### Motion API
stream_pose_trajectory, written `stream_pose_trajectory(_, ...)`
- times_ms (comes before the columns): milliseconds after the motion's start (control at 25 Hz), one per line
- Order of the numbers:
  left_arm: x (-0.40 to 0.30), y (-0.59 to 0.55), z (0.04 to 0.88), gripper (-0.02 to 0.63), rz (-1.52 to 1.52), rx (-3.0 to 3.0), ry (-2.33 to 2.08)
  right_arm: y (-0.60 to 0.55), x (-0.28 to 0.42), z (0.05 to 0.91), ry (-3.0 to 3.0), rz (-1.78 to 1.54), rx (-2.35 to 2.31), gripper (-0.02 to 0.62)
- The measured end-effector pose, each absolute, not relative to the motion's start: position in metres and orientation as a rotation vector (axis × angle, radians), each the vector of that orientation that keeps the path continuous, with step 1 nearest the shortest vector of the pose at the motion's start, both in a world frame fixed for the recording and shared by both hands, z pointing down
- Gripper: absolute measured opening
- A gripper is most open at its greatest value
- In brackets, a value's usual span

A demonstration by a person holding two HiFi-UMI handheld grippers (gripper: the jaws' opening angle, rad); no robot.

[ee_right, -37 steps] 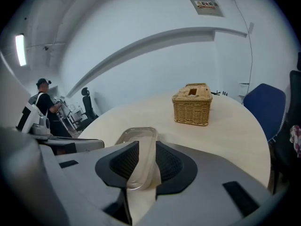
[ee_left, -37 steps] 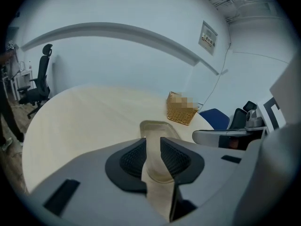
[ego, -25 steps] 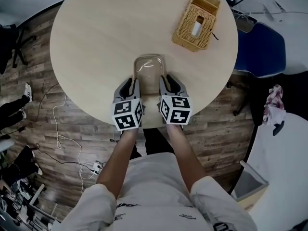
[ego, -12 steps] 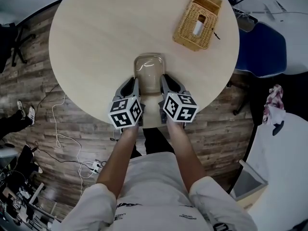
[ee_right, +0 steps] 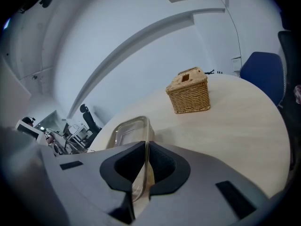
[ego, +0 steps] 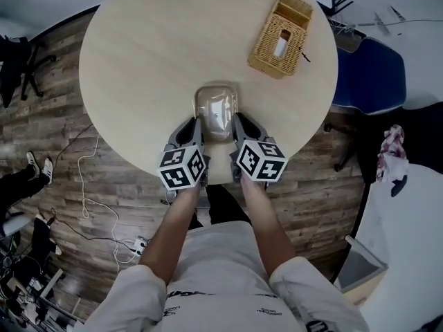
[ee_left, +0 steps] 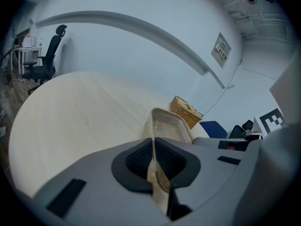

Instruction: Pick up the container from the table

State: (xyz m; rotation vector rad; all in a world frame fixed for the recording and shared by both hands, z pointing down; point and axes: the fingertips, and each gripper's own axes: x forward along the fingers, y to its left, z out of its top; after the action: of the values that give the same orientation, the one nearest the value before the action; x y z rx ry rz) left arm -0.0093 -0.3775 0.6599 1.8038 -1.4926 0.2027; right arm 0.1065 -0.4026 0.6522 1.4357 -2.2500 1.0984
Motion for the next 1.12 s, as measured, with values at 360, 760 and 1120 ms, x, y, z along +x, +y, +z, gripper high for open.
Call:
stream_pose_trajectory(360, -0.021, -0.349, 0.580, 0.035, 0.133, 1.927, -1.503, -0.370, 0.096, 0.571, -2.346, 0.982, 1.491, 0.057)
stream_pose_trajectory(760, -0.046, -0.292, 0.499, 0.035, 0.071, 2.060, -1.519, -0.311, 0.072, 0.491, -2.429, 0.864, 1.541, 0.060)
stream_pose_trajectory(1120, -0.065, -0.240, 0.451, 0.035, 0.019, 2.146, -1.517, -0.254, 0.053, 0.442, -2.486, 0.730, 1.610, 0.061)
